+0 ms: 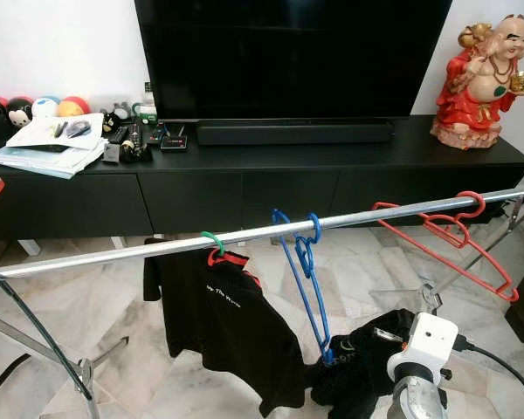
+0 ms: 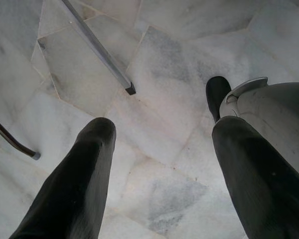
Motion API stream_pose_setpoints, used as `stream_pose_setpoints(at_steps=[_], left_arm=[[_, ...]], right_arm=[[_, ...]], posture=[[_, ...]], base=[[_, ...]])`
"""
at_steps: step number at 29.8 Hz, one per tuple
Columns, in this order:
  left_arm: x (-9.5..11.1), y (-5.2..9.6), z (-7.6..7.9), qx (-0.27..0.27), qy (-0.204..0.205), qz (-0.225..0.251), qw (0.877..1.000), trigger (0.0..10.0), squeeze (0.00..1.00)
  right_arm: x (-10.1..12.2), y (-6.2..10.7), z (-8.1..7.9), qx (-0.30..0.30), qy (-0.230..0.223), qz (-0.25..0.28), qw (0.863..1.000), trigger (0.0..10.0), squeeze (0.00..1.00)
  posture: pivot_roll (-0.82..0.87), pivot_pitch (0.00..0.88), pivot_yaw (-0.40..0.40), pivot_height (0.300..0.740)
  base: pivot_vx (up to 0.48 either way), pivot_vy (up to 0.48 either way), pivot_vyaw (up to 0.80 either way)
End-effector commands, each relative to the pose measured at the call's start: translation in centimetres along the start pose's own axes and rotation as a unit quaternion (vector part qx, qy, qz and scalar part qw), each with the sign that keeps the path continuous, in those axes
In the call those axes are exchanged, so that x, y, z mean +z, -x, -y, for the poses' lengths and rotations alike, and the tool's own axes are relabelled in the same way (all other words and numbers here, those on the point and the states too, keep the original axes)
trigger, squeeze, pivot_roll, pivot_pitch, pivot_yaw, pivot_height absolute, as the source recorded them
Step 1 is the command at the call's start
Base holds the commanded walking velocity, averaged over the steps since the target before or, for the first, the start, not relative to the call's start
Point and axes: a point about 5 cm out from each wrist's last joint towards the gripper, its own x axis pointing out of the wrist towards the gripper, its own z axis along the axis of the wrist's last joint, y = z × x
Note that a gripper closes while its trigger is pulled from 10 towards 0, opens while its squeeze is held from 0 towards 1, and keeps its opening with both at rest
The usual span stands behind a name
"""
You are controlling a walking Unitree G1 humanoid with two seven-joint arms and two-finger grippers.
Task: Hang hanger
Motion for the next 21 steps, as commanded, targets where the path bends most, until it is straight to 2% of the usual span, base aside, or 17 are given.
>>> stream_pose_setpoints(at_steps=[1,21], left_arm=[[-0.31,0.05,-0.25,-0.003,-0.012,-0.006,1.0,10.0,0.0],[-0.2,0.02,-0.22,-0.006,-0.015,-0.006,1.0,10.0,0.0]], right_arm=[[0.88,-0.35,-0.47,0.011,0.008,0.016,1.0,10.0,0.0],[0.81,-0.49,-0.74,0.015,0.009,0.012,1.0,10.0,0.0]], posture=[[0.04,0.053,-0.019,0.74],[0.05,0.061,-0.02,0.74]], base=[[0.0,0.0,0.0],[0.0,0.0,0.0]])
